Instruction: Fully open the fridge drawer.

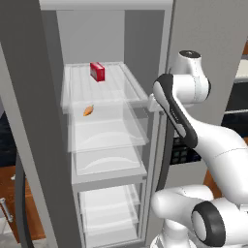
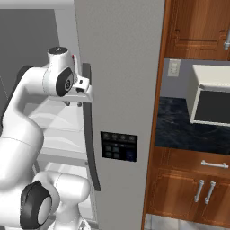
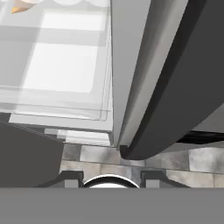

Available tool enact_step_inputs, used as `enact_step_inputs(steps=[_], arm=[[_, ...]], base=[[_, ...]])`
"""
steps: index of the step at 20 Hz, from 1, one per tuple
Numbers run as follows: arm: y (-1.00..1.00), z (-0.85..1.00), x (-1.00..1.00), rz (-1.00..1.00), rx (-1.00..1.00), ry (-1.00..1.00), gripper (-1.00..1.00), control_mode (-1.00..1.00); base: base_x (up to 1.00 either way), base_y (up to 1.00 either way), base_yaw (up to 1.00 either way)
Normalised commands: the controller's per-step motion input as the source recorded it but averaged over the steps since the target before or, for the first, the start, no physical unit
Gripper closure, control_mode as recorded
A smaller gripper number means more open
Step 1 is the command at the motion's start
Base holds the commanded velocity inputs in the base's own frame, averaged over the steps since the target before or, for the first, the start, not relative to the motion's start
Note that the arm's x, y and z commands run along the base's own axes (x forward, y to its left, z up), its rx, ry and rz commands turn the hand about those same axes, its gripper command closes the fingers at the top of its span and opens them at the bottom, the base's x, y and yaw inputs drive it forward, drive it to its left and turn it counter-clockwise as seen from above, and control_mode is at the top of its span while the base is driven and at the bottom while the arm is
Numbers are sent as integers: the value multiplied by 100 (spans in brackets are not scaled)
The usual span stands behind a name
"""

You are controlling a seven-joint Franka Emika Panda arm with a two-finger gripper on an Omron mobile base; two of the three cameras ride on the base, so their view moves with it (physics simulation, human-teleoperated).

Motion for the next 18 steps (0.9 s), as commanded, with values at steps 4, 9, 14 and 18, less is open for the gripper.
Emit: enact_step_inputs(steps=[4, 9, 14, 18], arm=[[0, 0, -23, 4, 0, 0, -100, -100], [0, 0, -48, 6, 0, -1, -100, -100], [0, -4, -67, 9, 0, 0, -100, -100], [6, -2, -55, 6, 0, 1, -100, -100]], base=[[0, 0, 0], [0, 0, 0], [0, 0, 0], [0, 0, 0]])
